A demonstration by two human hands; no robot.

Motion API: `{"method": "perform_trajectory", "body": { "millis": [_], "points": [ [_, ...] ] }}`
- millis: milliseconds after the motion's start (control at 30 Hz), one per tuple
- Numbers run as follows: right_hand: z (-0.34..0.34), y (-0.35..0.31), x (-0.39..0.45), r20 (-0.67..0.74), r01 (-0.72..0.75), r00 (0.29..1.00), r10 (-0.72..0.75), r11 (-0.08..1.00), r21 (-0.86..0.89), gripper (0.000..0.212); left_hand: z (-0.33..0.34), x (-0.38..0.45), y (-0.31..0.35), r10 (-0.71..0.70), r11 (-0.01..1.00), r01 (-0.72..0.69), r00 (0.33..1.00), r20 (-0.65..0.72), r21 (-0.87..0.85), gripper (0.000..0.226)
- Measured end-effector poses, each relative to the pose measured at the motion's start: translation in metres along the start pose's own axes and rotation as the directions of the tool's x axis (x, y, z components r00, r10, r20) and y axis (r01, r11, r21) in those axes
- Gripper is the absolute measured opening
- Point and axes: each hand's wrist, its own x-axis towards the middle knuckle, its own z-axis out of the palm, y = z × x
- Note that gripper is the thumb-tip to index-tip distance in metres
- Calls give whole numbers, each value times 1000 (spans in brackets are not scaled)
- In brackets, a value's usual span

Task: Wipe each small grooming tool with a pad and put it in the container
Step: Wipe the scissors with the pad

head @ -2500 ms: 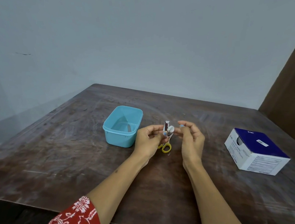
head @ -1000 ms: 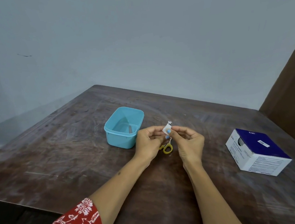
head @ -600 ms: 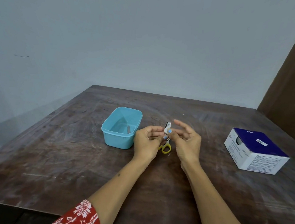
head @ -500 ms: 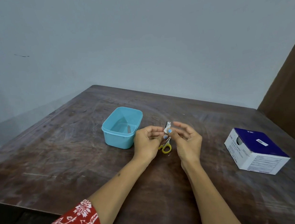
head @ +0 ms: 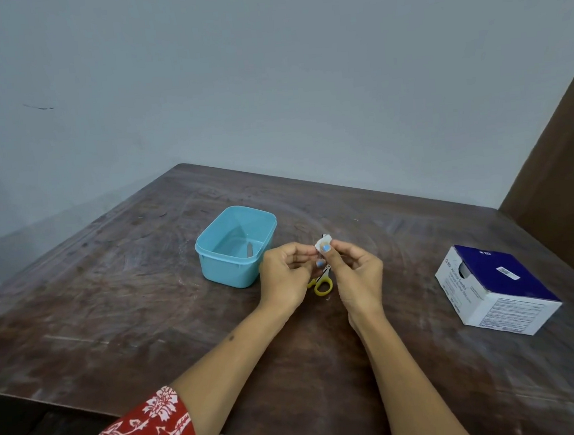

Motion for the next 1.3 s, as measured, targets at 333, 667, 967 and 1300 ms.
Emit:
{"method": "perform_trajectory", "body": {
  "millis": [333,667,967,1300],
  "points": [
    [-1,-1,1,-52,57,997,-59,998,-41,11,4,-1,-2,22,1000,-22,1000,-3,-7,25],
    [0,-3,-1,-88,96,991,-102,993,-73,14,4,-2,-1,41,999,-41,999,-1,-9,26],
    [0,-3,1,-108,88,989,-96,993,-80,8,3,-2,-1,26,999,-26,1000,-1,-27,27],
    [-2,-8,-2,-139,183,969,-203,973,-139,32,4,-2,-2,2,993,-1,1000,10,-118,22]
  ]
}}
